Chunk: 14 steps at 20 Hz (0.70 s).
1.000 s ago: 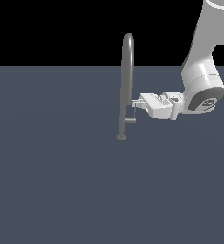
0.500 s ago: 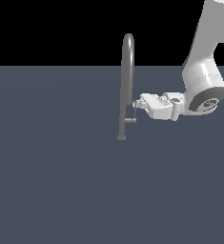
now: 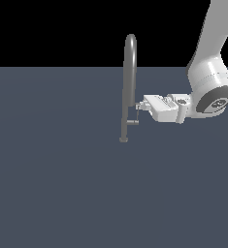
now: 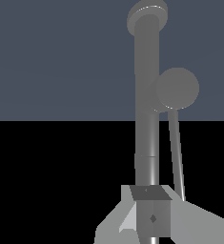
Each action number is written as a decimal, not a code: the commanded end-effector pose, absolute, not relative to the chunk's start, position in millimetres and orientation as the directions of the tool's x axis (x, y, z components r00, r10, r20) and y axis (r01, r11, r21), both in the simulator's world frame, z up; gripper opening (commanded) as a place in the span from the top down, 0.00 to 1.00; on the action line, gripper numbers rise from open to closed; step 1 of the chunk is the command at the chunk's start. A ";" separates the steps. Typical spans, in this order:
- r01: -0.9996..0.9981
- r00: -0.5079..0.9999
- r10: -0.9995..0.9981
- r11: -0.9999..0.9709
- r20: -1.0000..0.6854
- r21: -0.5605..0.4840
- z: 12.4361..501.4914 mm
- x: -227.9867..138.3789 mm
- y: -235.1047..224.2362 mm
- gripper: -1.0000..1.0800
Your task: Turn on the faucet by rotating a designated handle.
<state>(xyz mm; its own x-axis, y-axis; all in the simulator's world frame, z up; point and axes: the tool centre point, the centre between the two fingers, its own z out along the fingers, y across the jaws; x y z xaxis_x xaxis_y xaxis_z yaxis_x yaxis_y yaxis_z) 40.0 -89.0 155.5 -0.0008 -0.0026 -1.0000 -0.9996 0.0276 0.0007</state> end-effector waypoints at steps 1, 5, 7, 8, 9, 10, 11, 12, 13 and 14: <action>-1.000 -0.002 -0.002 0.027 -1.000 0.002 155.3 34.9 -89.0 1.00; -1.000 -0.002 -0.001 0.026 -1.000 0.002 154.9 23.3 -88.6 1.00; -1.000 -0.002 -0.001 0.025 -1.000 0.002 154.7 17.4 -88.4 1.00; -1.000 -0.002 -0.001 0.025 -1.000 0.002 154.6 14.3 -88.4 1.00; -1.000 -0.002 0.000 0.025 -1.000 0.002 154.4 11.3 -88.3 1.00; -1.000 -0.002 0.000 0.025 -1.000 0.002 154.3 8.2 -88.3 1.00; -1.000 -0.002 0.000 0.024 -1.000 0.002 154.2 5.1 -88.1 1.00; -1.000 -0.002 0.000 0.024 -1.000 0.002 154.2 5.1 -88.1 1.00; -1.000 0.009 -0.005 0.029 -1.000 -0.009 157.3 12.3 -88.3 1.00; -1.000 0.008 -0.005 0.028 -1.000 -0.008 155.0 8.6 -88.2 1.00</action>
<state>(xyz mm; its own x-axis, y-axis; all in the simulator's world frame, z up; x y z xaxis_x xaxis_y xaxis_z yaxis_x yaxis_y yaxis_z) 11.6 -88.1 157.3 0.0111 -0.0056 -0.9999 -0.9995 0.0287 -0.0113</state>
